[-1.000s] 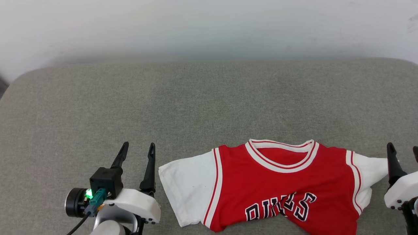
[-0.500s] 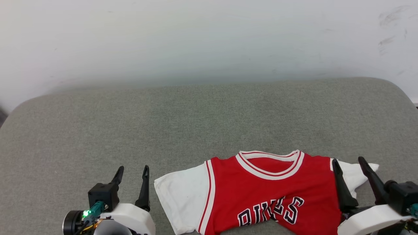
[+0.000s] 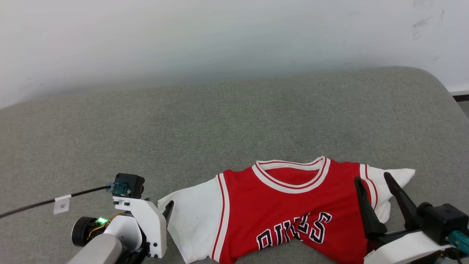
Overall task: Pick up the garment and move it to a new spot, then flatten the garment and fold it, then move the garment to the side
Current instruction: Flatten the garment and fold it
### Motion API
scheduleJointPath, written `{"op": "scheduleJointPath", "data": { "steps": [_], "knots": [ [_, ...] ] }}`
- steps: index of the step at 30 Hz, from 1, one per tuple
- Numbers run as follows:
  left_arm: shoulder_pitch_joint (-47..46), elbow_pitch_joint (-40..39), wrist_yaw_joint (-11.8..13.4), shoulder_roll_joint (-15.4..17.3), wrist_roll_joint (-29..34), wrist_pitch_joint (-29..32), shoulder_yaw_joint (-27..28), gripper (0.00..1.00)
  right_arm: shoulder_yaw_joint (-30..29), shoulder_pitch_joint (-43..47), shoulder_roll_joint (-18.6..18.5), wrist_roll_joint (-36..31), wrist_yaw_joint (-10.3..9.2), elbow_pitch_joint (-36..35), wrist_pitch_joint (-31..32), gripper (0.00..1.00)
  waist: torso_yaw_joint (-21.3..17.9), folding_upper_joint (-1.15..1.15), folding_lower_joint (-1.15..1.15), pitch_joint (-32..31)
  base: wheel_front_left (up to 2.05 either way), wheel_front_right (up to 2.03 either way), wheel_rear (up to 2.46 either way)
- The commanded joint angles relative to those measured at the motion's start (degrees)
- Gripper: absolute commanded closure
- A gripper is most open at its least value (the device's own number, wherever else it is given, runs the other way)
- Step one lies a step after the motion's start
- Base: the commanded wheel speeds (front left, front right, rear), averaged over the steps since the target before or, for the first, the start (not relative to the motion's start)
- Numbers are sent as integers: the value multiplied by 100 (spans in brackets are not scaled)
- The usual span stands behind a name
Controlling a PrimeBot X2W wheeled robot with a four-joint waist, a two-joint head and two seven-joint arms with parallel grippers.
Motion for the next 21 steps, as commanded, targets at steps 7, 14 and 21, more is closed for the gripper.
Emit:
{"op": "scheduleJointPath", "data": {
  "steps": [7, 14, 21],
  "knots": [
    [-405, 639, -315, 143, -600, 1351, -78, 0, 317, -255, 34, 81, -2, 171, -173, 0, -431, 0, 0, 490, 0, 0, 0],
    [-310, 1014, -489, -180, -764, 1910, -442, 100, 438, -397, -14, 143, -2, 428, -319, 0, -551, 0, 0, 574, 0, 0, 0],
    [-205, 1023, -213, -316, -533, 1079, -285, 100, 369, -451, -78, 365, -2, 589, -197, 0, -467, 0, 0, 425, 0, 0, 0]
  ]
}}
